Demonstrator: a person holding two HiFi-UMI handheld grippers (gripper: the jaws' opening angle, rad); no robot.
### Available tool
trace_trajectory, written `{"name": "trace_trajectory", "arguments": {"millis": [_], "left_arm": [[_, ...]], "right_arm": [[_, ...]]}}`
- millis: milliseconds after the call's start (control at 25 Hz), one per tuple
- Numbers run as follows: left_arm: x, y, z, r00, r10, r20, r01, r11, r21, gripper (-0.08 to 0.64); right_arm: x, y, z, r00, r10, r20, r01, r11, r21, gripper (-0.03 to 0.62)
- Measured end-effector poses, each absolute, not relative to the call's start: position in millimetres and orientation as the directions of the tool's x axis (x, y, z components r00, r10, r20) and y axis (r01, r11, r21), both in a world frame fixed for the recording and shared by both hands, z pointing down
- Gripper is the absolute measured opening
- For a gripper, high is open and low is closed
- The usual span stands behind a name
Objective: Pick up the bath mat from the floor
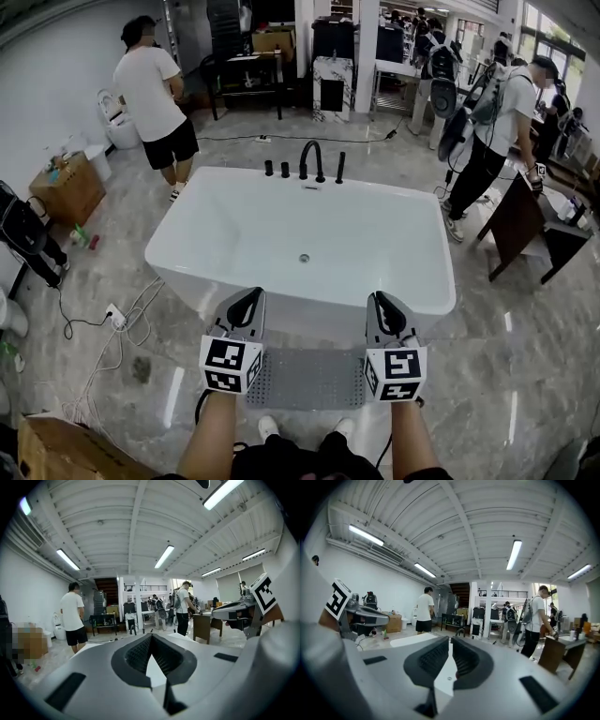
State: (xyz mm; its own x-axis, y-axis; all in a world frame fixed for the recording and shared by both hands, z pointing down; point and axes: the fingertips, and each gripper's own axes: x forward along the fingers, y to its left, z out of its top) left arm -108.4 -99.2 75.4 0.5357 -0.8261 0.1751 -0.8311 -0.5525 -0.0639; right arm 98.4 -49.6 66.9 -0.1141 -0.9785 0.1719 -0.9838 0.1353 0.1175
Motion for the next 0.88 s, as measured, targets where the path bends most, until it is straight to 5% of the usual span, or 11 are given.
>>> {"name": "trace_trajectory", "arguments": {"millis": [880], "left_arm": [[-124.3, -109.3, 168.9, 0.472, -0.821, 0.322, -0.858, -0.512, -0.047, -0.003]], "right_arm": [[108.0, -51.3, 167.6, -0.137, -0.931, 0.338, -0.983, 0.17, 0.069, 0.023]]}}
